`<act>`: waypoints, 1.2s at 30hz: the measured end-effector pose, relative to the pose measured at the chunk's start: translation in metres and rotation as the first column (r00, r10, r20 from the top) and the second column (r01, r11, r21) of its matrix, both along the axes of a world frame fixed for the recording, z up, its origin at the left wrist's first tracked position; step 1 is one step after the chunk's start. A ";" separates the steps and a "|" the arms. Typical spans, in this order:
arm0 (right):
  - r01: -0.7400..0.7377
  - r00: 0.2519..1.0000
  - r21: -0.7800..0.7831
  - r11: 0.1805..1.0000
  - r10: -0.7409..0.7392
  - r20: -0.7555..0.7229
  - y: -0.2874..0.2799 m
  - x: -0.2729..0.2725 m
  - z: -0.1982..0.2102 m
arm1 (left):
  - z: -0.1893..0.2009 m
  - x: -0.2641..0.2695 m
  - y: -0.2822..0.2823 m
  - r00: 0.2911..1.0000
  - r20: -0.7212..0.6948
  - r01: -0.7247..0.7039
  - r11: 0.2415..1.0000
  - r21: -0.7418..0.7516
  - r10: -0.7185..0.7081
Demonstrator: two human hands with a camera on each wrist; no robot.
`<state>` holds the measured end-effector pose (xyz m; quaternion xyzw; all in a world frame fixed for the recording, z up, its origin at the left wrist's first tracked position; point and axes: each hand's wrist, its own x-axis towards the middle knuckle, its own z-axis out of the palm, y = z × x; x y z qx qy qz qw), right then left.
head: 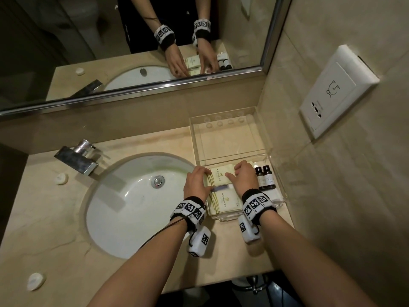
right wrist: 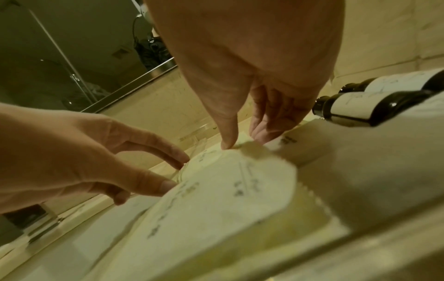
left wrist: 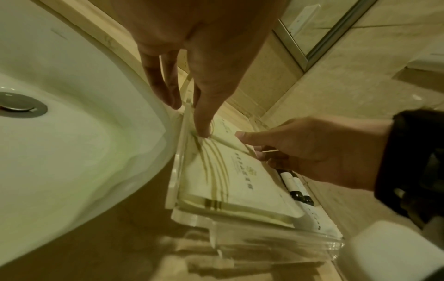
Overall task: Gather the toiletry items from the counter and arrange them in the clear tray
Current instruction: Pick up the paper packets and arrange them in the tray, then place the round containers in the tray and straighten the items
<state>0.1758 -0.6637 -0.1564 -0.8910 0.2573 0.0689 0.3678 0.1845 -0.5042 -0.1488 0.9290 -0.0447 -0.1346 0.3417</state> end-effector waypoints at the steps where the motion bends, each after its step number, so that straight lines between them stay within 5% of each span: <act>1: 0.008 1.000 0.002 1.000 -0.008 0.007 0.000 0.000 0.001 | 0.000 0.000 0.002 1.000 0.000 0.007 1.000 -0.017 -0.007; 7: 0.064 0.989 0.073 0.995 -0.073 0.131 0.007 0.002 0.026 | 0.014 0.004 0.035 0.996 -0.001 -0.088 0.987 -0.132 0.088; 16: -0.309 0.929 0.231 0.923 0.241 0.281 0.130 0.025 0.065 | 0.040 -0.012 0.171 0.917 -0.046 -0.395 0.890 -0.229 0.396; 22: -0.575 0.809 0.224 0.787 0.506 0.300 0.253 0.034 0.069 | 0.046 -0.047 0.284 0.780 -0.084 -0.622 0.753 -0.214 0.620; 29: -0.725 0.687 0.197 0.660 0.673 0.273 0.382 0.039 0.057 | 0.034 -0.102 0.402 0.569 -0.142 -0.822 0.552 -0.140 0.810; 36: -0.767 0.642 0.153 0.624 0.738 0.208 0.464 0.052 0.031 | 0.012 -0.138 0.471 0.616 -0.181 -0.772 0.633 0.054 0.766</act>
